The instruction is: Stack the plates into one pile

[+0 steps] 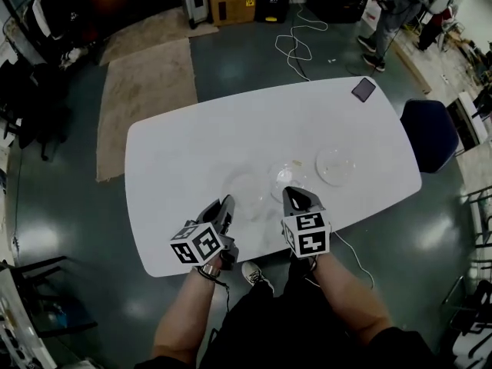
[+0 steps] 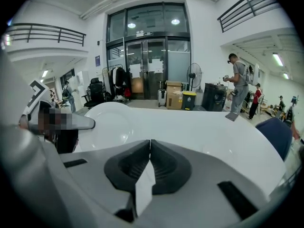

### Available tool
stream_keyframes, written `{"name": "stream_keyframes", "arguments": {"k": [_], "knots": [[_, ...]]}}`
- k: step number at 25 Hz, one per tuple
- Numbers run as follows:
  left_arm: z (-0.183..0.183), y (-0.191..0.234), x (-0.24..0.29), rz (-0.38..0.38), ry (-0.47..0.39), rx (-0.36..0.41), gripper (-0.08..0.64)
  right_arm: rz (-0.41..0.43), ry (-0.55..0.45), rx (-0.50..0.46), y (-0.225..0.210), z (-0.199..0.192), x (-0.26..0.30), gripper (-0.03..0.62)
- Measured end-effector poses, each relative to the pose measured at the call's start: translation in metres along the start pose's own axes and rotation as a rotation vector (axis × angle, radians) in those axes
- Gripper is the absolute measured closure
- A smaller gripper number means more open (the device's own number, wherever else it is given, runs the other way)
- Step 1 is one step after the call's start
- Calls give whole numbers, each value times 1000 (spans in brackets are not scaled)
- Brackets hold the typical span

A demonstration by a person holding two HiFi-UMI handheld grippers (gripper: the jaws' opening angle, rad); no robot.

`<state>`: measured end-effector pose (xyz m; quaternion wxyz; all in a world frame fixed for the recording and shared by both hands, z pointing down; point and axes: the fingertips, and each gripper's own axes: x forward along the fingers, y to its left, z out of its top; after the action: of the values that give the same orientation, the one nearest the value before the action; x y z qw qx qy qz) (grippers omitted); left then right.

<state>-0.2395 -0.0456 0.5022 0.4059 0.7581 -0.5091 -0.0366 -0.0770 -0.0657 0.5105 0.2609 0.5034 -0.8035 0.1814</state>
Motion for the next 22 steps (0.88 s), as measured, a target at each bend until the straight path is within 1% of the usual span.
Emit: {"name": "stream_keyframes", "arguments": {"k": [5,10,18,22], "knots": [[-13,-26,19,-21,14,-2,528,-29,-5,21,-36,-5,-16,574],[-24,-42,40,-18,25,-12,527,-32,8,21,-66,-11,-21,574],[-48,-60,72,43,37,-49,527,8,36,23,-114,-22,-20,573],[-56,-64,82,70,43,-64,528,33,43,14,-125,-22,-18,574]]}}
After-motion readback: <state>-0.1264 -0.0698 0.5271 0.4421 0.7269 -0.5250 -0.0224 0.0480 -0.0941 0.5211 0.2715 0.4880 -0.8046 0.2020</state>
